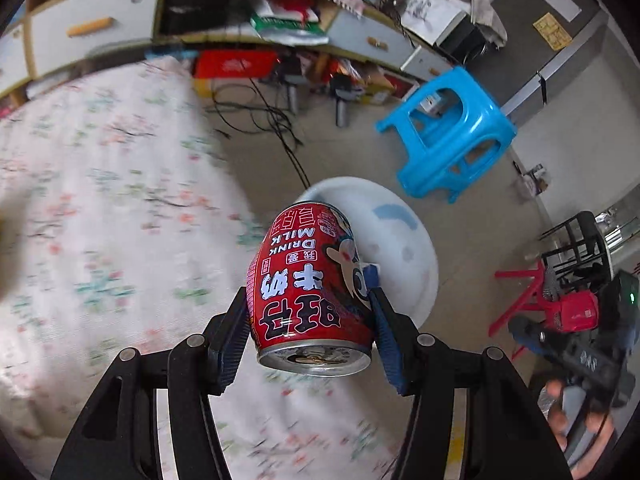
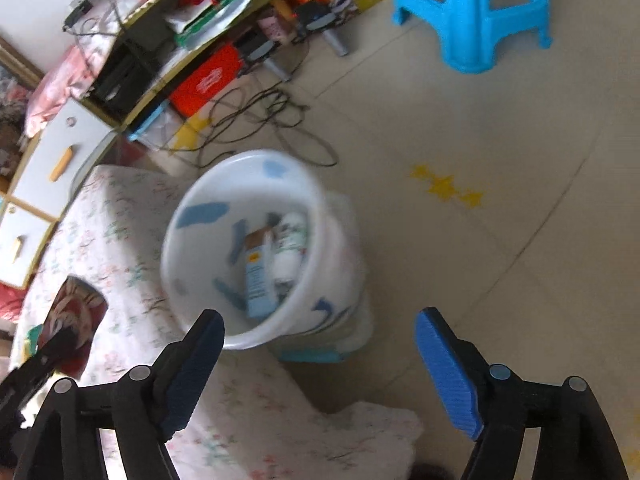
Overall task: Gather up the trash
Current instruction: 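Carry the bottle and can to the bucket, releasing the bottle from the right gripper, then open the left gripper to drop the red can into the white bucket, then grasp the printed paper wrapper with the right gripper while the left grasps the crumpled white tissue, then carry the wrapper and tissue over the white bucket and open both grippers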
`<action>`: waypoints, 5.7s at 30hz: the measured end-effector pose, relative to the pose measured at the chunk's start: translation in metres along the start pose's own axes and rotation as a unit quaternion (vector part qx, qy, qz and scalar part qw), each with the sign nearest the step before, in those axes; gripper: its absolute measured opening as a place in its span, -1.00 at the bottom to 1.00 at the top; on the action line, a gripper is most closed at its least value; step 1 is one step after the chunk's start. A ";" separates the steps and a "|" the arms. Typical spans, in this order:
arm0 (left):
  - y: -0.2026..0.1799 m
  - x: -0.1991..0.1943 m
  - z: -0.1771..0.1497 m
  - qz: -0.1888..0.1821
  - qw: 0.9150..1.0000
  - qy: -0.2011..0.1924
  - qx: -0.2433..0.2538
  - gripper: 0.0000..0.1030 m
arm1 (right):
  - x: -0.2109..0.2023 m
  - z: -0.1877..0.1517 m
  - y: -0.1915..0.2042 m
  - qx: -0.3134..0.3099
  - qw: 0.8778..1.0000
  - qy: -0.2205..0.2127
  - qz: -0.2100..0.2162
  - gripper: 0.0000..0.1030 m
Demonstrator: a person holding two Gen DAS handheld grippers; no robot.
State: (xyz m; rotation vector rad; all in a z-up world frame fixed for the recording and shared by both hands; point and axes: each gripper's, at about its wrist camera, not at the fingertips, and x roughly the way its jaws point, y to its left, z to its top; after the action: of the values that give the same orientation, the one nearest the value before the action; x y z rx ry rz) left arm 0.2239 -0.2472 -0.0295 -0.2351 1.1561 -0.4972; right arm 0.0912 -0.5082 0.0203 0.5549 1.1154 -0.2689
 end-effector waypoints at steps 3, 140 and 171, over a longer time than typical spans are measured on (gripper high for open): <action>-0.006 0.019 0.005 -0.017 1.000 0.005 -0.005 0.16 | 0.001 0.002 -0.009 0.001 1.000 0.003 -0.004 0.62; 0.190 -0.157 -0.120 0.077 0.994 -0.063 -0.055 -1.00 | 0.036 -0.048 0.172 -0.104 0.985 0.060 0.127 -0.83; 0.154 -0.124 -0.087 0.075 0.994 -0.075 -0.028 -0.79 | 0.046 0.016 0.067 0.025 0.998 0.011 0.065 -0.37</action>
State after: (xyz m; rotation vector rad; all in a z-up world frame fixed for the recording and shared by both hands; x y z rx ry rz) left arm 0.1449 -0.0464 -0.0285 -0.2289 1.0321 -0.3098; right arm 0.1545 -0.4580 0.0032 0.6731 1.0909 -0.1786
